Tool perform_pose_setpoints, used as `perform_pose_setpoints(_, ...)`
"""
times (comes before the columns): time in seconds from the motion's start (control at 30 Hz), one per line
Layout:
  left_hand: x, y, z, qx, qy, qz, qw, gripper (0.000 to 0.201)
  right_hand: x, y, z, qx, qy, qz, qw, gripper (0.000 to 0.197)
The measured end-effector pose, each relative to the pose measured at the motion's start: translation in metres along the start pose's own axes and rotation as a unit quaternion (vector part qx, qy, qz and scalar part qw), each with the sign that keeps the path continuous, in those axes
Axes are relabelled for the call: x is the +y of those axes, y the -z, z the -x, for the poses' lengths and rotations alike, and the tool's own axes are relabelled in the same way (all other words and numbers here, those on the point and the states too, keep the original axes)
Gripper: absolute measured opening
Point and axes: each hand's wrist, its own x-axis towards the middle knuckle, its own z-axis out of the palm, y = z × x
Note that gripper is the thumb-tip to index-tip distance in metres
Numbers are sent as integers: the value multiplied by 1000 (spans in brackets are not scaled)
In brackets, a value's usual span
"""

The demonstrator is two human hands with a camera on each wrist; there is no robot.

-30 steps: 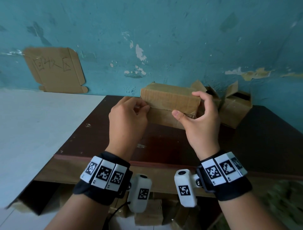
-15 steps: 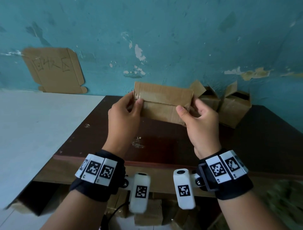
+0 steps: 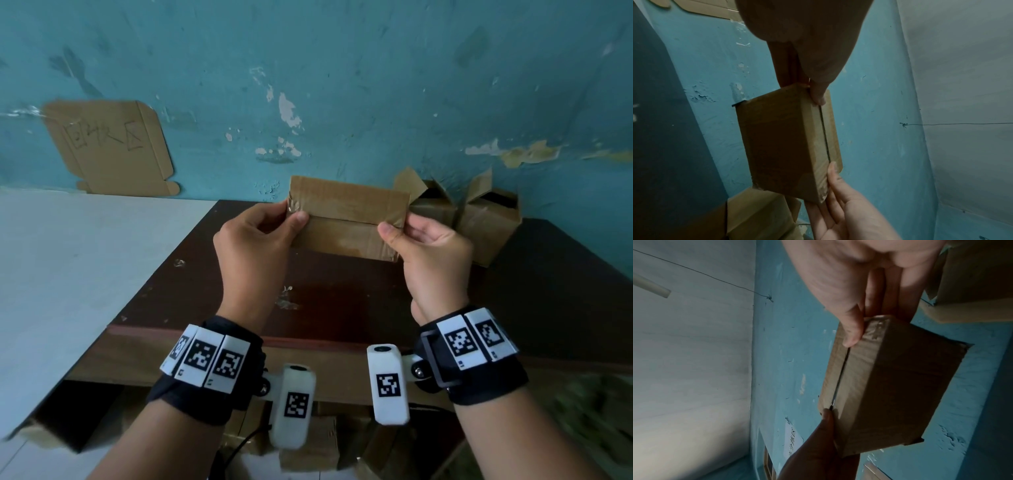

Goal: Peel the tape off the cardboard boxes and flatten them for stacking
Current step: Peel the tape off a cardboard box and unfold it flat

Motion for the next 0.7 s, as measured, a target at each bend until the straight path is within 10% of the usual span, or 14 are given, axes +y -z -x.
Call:
perform_pose_setpoints(0.27,-1,1,-2,-10,-22,-7,1000,25,-5,3,-2,-93,-3,54,994,34)
perform_pose_setpoints(0.7,-7,5,-5,-16,2,2,1000,16,0,-8,9,4,66,35,997,60)
